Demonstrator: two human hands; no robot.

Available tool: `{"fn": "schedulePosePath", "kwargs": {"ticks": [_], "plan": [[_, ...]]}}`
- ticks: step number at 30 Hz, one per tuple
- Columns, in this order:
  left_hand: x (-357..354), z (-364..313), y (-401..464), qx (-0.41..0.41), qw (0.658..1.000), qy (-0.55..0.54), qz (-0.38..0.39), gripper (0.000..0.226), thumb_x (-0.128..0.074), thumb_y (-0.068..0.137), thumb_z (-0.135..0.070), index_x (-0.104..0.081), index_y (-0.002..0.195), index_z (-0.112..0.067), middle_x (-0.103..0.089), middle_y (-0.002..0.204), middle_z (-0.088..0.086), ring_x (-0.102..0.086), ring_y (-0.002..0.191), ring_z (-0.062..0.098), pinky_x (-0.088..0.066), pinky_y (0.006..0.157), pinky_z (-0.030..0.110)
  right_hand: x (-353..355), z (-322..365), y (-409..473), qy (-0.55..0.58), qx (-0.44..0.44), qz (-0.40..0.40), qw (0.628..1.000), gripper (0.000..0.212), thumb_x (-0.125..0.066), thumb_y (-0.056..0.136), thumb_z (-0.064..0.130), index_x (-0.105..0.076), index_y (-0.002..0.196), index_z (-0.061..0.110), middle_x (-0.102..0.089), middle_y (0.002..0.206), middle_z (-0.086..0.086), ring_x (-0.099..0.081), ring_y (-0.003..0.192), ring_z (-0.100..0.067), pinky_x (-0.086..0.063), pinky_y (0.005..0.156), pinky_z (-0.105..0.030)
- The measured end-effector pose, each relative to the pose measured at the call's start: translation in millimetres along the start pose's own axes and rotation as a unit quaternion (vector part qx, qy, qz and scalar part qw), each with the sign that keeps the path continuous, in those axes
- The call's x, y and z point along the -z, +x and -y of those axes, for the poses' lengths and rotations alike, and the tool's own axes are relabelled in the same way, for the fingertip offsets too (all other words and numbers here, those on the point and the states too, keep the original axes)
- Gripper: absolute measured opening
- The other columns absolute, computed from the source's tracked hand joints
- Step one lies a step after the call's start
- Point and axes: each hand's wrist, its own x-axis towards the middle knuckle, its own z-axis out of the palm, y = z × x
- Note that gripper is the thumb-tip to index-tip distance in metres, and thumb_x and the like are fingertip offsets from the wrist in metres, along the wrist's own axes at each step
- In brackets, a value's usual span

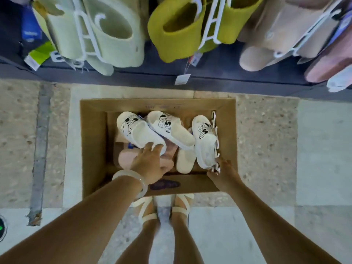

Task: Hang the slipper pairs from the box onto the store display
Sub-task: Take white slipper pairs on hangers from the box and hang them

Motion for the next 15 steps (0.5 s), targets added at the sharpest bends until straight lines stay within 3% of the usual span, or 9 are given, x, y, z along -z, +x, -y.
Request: {"fn": "schedulePosePath", "kwargs": {"ticks": [7,12,15], "plan": [[-59.4,2.8,78.2,0.007,0.999,-0.034,0.018,0.071,-0.058,0.088,-0.036,-0.022,0.146,-0.016,-0.023,0.150,0.010,-0.025,0.138,0.030,-0.030,0.111,0.042,-45.2,-50.3,75.0,0.014,-0.089,-0.074,0.993,0.060,-0.061,0.084,0.028,-0.036,0.136,0.013,-0.045,0.134,-0.012,-0.044,0.122,-0.031,-0.040,0.097,-0.037],[-87.9,3.5,101.2,0.005,0.998,-0.060,0.016,0.047,-0.058,0.088,-0.037,-0.045,0.128,-0.016,-0.040,0.132,0.007,-0.043,0.123,0.028,-0.041,0.103,0.043,-61.7,-62.0,99.1,-0.001,-0.118,-0.110,0.987,0.051,-0.058,0.089,0.034,-0.038,0.130,0.010,-0.056,0.125,-0.012,-0.056,0.112,-0.032,-0.046,0.078,-0.036],[-96.0,0.4,100.9,-0.010,0.998,-0.054,0.025,0.042,-0.052,0.092,-0.030,-0.049,0.127,-0.007,-0.040,0.133,0.010,-0.042,0.123,0.027,-0.038,0.105,0.038,-64.3,-66.6,111.4,0.014,-0.145,-0.131,0.981,0.039,-0.048,0.094,0.033,-0.047,0.123,0.007,-0.061,0.119,-0.015,-0.059,0.107,-0.034,-0.042,0.073,-0.033]]}}
